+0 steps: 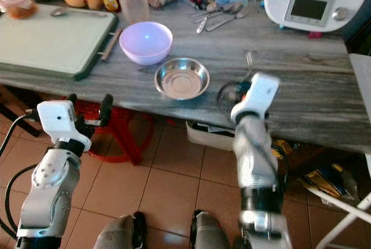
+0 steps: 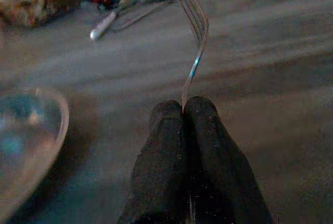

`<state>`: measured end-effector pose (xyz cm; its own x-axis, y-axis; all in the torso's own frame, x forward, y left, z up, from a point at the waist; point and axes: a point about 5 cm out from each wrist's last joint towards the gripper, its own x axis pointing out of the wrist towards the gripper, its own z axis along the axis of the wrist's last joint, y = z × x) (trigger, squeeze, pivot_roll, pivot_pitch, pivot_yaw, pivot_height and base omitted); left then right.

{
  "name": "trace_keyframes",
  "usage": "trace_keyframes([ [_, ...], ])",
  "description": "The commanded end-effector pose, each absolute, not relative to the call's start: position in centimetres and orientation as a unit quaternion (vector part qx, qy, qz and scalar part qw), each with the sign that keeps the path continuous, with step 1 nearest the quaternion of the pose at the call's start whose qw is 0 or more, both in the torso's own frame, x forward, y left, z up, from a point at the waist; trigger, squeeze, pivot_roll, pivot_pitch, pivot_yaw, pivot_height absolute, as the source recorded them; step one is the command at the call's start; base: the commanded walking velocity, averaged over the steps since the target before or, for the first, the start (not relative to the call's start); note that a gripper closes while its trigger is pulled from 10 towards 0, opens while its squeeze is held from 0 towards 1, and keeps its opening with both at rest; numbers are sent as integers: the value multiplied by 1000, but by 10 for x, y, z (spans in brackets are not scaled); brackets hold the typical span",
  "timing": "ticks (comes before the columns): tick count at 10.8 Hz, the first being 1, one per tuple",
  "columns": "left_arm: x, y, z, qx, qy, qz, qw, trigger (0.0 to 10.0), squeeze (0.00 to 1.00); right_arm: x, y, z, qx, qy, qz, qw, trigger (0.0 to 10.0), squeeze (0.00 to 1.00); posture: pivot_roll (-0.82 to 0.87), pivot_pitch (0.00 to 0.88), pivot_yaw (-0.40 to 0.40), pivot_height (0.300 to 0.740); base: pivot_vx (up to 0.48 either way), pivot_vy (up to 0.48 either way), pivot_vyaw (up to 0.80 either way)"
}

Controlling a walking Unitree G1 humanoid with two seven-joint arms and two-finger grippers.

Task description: Setting the table

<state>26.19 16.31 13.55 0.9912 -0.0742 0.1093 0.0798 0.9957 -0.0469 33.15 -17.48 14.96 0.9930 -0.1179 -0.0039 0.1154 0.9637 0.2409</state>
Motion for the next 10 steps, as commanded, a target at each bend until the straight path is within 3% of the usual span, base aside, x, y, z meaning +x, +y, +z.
trace_keyframes([
  [1,259,166,135,-21,-47,-38,998,10000,0,335,-179,150,149,-6,-59,987,10000,0,-11,197,18,740,0,0,0],
  [7,257,169,137,-15,-42,-40,998,10000,0,331,-180,129,252,83,5,964,10000,0,5,211,29,740,0,0,0],
  [10,260,168,139,-16,-41,-44,998,10000,0,312,-211,116,219,125,3,968,10000,0,-11,215,28,740,0,0,0],
])
